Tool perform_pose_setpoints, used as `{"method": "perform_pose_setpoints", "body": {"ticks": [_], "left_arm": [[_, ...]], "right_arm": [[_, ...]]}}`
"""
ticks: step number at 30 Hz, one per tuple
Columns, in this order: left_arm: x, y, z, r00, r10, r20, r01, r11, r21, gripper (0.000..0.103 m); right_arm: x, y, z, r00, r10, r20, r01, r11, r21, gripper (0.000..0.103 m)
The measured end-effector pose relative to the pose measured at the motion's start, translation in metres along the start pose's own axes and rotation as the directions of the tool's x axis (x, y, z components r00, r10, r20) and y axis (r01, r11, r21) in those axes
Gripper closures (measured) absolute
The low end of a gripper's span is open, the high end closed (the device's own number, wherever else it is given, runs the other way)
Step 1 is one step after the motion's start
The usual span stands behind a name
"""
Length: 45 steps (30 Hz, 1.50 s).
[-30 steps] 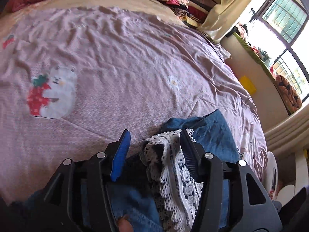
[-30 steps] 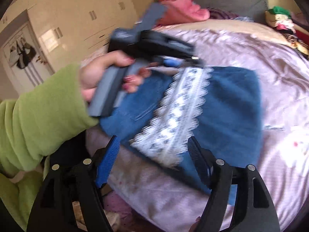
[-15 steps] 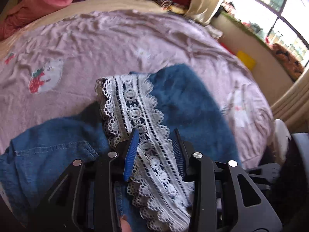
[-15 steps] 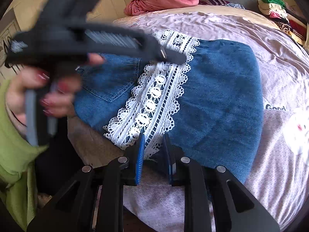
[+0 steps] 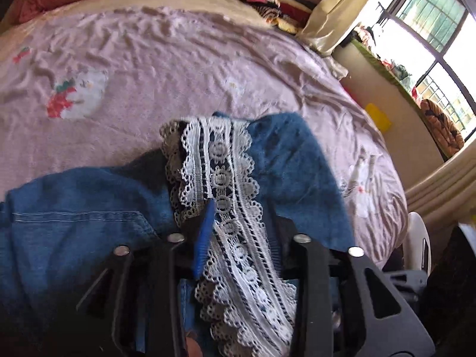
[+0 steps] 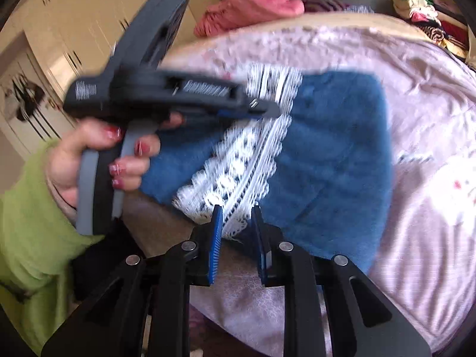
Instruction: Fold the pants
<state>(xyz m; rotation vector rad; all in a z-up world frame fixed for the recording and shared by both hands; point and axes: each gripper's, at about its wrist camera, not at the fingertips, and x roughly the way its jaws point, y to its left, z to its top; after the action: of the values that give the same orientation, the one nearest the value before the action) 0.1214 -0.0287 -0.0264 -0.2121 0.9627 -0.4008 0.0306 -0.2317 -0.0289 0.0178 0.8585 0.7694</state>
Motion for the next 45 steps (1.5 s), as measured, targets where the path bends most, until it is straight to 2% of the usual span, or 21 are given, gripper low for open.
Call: {"method": "perform_pose_setpoints", "body": {"ticks": [2,5,8,11,15,20,22,23,26,30,35,38,43,45], "left_arm": [[-0.015,-0.006,-0.001,0.999,0.037,0.038,-0.038,0.999,0.03,0.065],[-0.03,-0.01,-0.004,0.992,0.092,0.082,-0.096,0.995,0.041,0.061],[-0.045,-0.01,-0.011,0.979,0.161,0.123,-0.169,0.984,0.053,0.054],[-0.062,-0.004,-0.018,0.966,0.209,0.154,-0.218,0.975,0.045,0.05],[-0.07,-0.004,-0.027,0.973,0.185,0.135,-0.192,0.981,0.04,0.049],[-0.052,-0.035,-0.046,0.993,0.089,0.073,-0.096,0.99,0.105,0.05],[-0.037,-0.042,-0.054,0.993,0.111,0.035,-0.114,0.985,0.126,0.051],[-0.026,-0.042,-0.059,0.99,0.142,-0.008,-0.14,0.982,0.124,0.054],[-0.006,-0.034,-0.071,0.984,0.161,-0.079,-0.154,0.984,0.092,0.054],[-0.001,-0.029,-0.074,0.984,0.161,-0.082,-0.154,0.984,0.087,0.054],[0.001,-0.026,-0.075,0.984,0.156,-0.081,-0.149,0.985,0.091,0.054],[-0.014,-0.028,-0.072,0.987,0.145,-0.067,-0.139,0.986,0.087,0.054],[-0.052,-0.02,-0.068,0.984,0.179,0.008,-0.179,0.982,0.064,0.053],[-0.066,-0.014,-0.067,0.981,0.193,0.032,-0.194,0.979,0.062,0.048]], "right_arm": [[-0.017,-0.009,0.007,0.998,-0.04,0.042,0.039,0.999,0.012,0.068],[-0.031,-0.028,0.016,0.991,-0.107,0.076,0.104,0.994,0.042,0.064],[-0.034,-0.045,0.027,0.986,-0.144,0.082,0.139,0.988,0.068,0.057],[-0.029,-0.054,0.035,0.98,-0.188,0.071,0.184,0.981,0.065,0.055],[-0.019,-0.063,0.048,0.979,-0.189,0.077,0.184,0.981,0.068,0.055],[0.003,-0.072,0.08,0.984,-0.171,0.049,0.169,0.985,0.041,0.055],[0.019,-0.08,0.095,0.986,-0.164,0.014,0.163,0.986,0.029,0.054],[0.027,-0.084,0.101,0.987,-0.162,-0.008,0.162,0.986,0.026,0.053],[0.053,-0.095,0.115,0.979,-0.193,-0.071,0.194,0.981,0.007,0.052],[0.089,-0.11,0.117,0.955,-0.231,-0.187,0.237,0.971,0.01,0.05],[0.099,-0.11,0.117,0.945,-0.257,-0.202,0.263,0.965,0.002,0.048],[0.083,-0.101,0.123,0.959,-0.231,-0.164,0.236,0.972,0.01,0.043],[0.058,-0.074,0.133,0.979,-0.179,-0.098,0.178,0.984,-0.012,0.039],[0.054,-0.058,0.135,0.983,-0.164,-0.084,0.161,0.986,-0.042,0.038]]}}
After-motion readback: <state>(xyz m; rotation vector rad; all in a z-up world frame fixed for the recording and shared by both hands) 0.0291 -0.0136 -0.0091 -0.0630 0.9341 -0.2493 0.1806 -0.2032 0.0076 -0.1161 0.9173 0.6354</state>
